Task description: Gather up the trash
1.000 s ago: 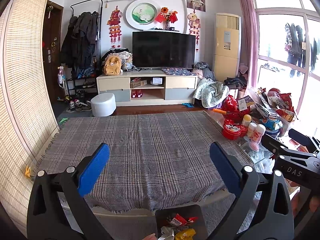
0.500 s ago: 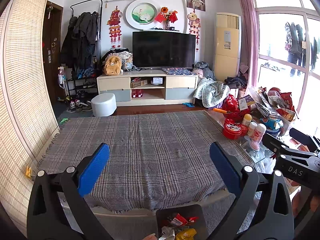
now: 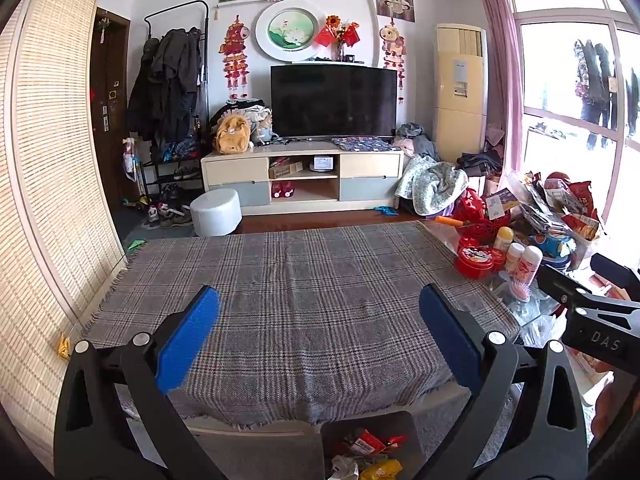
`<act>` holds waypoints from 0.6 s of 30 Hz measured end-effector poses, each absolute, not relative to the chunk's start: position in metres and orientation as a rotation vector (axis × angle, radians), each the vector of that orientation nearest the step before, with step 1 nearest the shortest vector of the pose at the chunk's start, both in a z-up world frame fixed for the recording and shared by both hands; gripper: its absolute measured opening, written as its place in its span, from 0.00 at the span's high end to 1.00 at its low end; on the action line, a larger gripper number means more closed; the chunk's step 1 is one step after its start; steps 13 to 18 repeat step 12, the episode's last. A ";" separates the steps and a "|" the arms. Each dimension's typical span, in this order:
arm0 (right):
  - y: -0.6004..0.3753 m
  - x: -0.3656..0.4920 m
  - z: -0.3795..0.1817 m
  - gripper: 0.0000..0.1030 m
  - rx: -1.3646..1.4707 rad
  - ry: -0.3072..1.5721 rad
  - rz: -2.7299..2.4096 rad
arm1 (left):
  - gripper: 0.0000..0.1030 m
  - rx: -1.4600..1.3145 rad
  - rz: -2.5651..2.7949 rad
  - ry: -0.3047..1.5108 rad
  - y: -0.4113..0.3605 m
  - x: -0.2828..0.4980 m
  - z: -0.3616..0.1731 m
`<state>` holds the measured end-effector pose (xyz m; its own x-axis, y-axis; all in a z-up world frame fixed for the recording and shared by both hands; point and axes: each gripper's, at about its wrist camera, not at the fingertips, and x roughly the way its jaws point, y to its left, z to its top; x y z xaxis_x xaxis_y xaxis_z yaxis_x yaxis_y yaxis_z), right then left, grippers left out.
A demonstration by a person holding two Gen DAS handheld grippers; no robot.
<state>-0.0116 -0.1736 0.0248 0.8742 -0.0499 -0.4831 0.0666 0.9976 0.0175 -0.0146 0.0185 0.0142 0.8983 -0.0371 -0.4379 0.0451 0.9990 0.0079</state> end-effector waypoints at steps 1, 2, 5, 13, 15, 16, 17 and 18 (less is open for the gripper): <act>-0.174 -0.012 0.025 0.03 0.035 0.503 -0.061 | 0.08 0.015 -0.043 0.454 0.018 -0.015 0.014; -0.175 -0.012 0.025 0.03 0.035 0.504 -0.061 | 0.08 0.012 -0.044 0.455 0.018 -0.014 0.014; -0.173 -0.012 0.025 0.03 0.035 0.504 -0.059 | 0.08 0.002 -0.048 0.458 0.019 -0.014 0.014; -0.173 -0.014 0.022 0.03 0.036 0.506 -0.060 | 0.08 -0.006 -0.062 0.469 0.019 -0.011 0.012; -0.173 -0.014 0.022 0.03 0.036 0.506 -0.060 | 0.08 -0.006 -0.062 0.469 0.019 -0.011 0.012; -0.173 -0.014 0.022 0.03 0.036 0.506 -0.060 | 0.08 -0.006 -0.062 0.469 0.019 -0.011 0.012; -0.173 -0.014 0.022 0.03 0.036 0.506 -0.060 | 0.08 -0.006 -0.062 0.469 0.019 -0.011 0.012; -0.173 -0.014 0.022 0.03 0.036 0.506 -0.060 | 0.08 -0.006 -0.062 0.469 0.019 -0.011 0.012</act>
